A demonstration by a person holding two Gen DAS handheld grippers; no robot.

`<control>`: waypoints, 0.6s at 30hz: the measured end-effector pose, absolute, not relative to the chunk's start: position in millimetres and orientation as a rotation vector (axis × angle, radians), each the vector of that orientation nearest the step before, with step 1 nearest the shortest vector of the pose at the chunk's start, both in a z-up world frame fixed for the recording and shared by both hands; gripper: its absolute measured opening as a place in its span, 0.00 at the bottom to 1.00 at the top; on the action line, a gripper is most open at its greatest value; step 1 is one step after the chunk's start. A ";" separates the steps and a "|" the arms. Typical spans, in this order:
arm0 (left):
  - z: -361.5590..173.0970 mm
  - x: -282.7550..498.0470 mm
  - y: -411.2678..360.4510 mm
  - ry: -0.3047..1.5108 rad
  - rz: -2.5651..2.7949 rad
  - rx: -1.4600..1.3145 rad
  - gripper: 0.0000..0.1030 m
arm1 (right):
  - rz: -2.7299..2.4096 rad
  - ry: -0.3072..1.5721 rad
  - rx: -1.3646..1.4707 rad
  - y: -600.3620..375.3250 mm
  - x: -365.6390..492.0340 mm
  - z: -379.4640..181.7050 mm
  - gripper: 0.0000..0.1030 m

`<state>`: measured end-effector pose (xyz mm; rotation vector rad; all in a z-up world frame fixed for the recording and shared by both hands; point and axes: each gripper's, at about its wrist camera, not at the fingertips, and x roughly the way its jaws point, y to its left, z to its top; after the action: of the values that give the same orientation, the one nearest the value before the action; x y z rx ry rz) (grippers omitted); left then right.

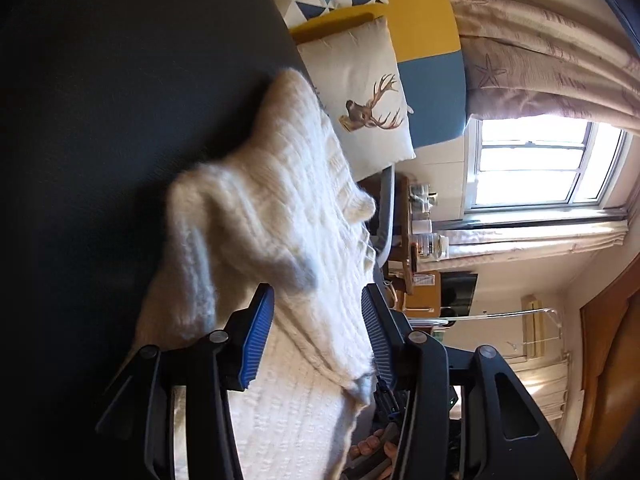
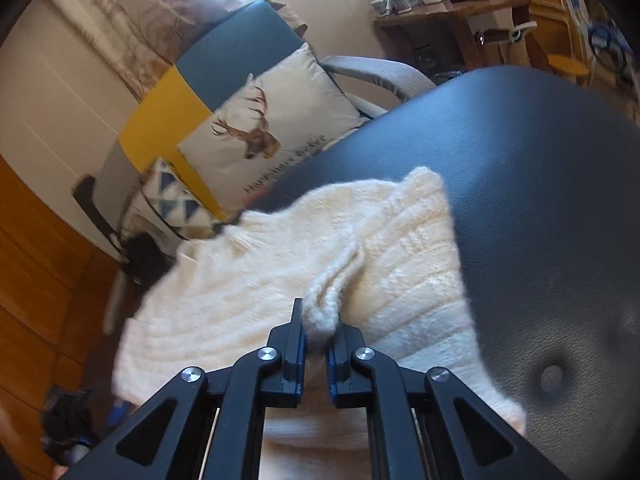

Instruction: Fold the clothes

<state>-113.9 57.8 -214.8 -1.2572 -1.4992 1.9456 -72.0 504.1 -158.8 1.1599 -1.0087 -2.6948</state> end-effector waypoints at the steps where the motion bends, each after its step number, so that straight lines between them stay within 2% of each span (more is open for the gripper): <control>1: -214.0 -115.4 61.0 -1.496 1.946 -1.261 0.56 | -2.689 -1.018 1.133 504.2 -71.2 -151.6 0.07; 7: -209.4 -119.2 74.0 -1.473 1.934 -1.280 0.61 | -2.658 -0.990 0.957 499.3 -70.9 -93.1 0.06; 11: -212.0 -126.1 74.7 -1.538 1.889 -1.322 0.64 | -2.664 -0.910 0.850 489.8 -65.1 -53.5 0.06; 18: -215.0 -127.7 76.8 -1.578 1.902 -1.412 0.65 | -2.632 -0.888 0.802 477.0 -57.5 -40.0 0.06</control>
<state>-127.7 76.8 -215.0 -1.4123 -1.5784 1.9015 -57.5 477.0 -40.0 0.8019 -0.8880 -2.6317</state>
